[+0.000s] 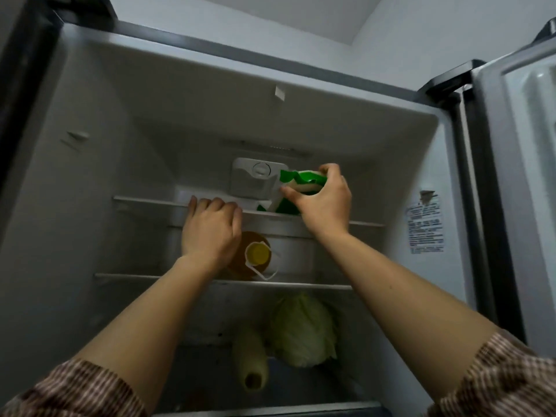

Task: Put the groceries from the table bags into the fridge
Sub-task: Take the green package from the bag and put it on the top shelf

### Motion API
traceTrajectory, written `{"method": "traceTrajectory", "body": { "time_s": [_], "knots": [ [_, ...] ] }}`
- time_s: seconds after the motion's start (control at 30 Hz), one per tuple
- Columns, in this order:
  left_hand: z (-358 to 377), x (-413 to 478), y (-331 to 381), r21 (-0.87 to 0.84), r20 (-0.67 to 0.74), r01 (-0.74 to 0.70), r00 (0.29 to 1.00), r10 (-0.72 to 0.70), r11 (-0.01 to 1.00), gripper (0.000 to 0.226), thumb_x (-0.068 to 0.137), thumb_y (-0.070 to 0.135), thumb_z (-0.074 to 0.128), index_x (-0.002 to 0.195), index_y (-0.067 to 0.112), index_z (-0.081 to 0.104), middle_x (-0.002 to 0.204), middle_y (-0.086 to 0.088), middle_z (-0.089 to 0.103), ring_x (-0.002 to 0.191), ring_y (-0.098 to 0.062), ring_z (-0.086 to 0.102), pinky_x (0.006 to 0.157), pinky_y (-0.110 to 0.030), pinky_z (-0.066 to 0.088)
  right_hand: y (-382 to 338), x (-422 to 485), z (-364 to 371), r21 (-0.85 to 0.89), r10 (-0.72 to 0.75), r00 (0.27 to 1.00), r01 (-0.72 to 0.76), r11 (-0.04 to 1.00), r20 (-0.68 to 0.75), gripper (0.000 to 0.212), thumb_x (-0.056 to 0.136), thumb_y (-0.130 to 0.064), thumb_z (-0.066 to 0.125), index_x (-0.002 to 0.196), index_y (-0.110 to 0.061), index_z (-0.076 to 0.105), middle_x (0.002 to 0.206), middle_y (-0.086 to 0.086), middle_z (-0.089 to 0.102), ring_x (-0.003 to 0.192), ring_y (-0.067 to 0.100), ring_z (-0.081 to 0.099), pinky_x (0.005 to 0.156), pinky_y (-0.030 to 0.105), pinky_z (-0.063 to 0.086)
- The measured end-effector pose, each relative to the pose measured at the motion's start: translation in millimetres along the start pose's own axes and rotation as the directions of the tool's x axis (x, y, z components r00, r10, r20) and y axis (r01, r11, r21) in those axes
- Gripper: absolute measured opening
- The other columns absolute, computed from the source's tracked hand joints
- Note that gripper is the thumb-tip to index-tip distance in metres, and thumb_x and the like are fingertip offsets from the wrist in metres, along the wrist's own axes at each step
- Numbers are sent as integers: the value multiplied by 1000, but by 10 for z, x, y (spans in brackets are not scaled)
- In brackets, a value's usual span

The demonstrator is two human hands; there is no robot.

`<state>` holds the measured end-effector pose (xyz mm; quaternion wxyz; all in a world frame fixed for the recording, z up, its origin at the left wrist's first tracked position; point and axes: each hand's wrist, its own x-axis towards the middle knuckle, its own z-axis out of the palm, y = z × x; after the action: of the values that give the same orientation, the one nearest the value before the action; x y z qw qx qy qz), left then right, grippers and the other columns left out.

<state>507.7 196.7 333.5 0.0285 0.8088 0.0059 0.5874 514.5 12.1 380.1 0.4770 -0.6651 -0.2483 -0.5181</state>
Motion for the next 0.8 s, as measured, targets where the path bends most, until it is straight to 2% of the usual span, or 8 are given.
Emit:
{"method": "traceTrajectory", "body": {
  "time_s": [0.13, 0.2, 0.3, 0.37, 0.47, 0.6, 0.7, 0.8],
  "knots": [
    [79, 10, 16, -36, -94, 35, 995, -39, 999, 49, 93, 36, 25, 106, 17, 68, 111, -7, 67, 110, -29, 53, 112, -44, 23, 173, 150, 159, -169, 31, 993, -11, 986, 114, 64, 71, -52, 78, 120, -19, 55, 116, 6, 59, 104, 22, 58, 82, 30, 48],
    [101, 12, 13, -31, -116, 35, 993, -38, 999, 48, 93, 36, 26, 104, 17, 69, 110, -7, 67, 109, -29, 54, 112, -43, 24, 236, 208, 203, -263, 70, 971, -8, 965, 228, 62, 76, -56, 72, 124, -20, 58, 116, 6, 63, 103, 24, 61, 79, 31, 48],
    [114, 16, -19, -26, -136, 21, 990, -24, 999, 48, 93, 37, 27, 104, 18, 69, 109, -7, 67, 108, -29, 55, 111, -44, 26, 294, 272, 280, -357, 117, 878, 65, 932, 465, 54, 90, -54, 56, 134, -22, 54, 118, 5, 64, 99, 20, 61, 75, 27, 46],
    [127, 12, -25, -24, -143, 15, 990, -18, 1000, 47, 93, 37, 28, 105, 18, 69, 110, -6, 67, 108, -29, 55, 111, -44, 27, 304, 357, 318, -393, 152, 800, 113, 912, 581, 54, 98, -51, 42, 144, -24, 42, 140, 7, 52, 123, 25, 52, 96, 29, 43],
    [122, 18, -19, -39, -138, 15, 990, -21, 999, 48, 93, 36, 27, 108, 17, 69, 112, -7, 67, 109, -30, 54, 112, -45, 26, 320, 415, 359, -480, 251, 701, 147, 865, 667, 53, 103, -48, 22, 152, -31, 19, 159, 5, 24, 144, 28, 24, 118, 42, 19],
    [62, -45, -33, -66, -65, 1, 998, -5, 998, 43, 98, 32, 31, 128, 17, 58, 130, -7, 59, 126, -28, 45, 116, -46, 19, 372, 209, 352, -581, 232, 791, 183, 793, 567, 51, 101, -50, 10, 152, -41, 9, 162, 4, 13, 147, 34, 8, 117, 53, 4],
    [-10, -101, -13, -35, 55, 23, 998, -21, 999, 48, 101, 35, 28, 145, 19, 37, 152, -3, 37, 144, -24, 21, 119, -45, 10, 352, -119, 228, -515, 69, 853, 246, 821, 517, 51, 102, -45, 20, 152, -35, 18, 160, 6, 20, 146, 31, 15, 118, 51, 8],
    [-163, -246, 96, -41, 177, 68, 982, -60, 997, 54, 101, 39, 26, 150, 16, 25, 159, -4, 20, 147, -23, 11, 118, -44, 8, 300, -431, 23, -481, 4, 866, 274, 833, 501, 55, 100, -36, 36, 152, -25, 21, 159, 5, 20, 147, 27, 15, 119, 46, 14]
  ]
}}
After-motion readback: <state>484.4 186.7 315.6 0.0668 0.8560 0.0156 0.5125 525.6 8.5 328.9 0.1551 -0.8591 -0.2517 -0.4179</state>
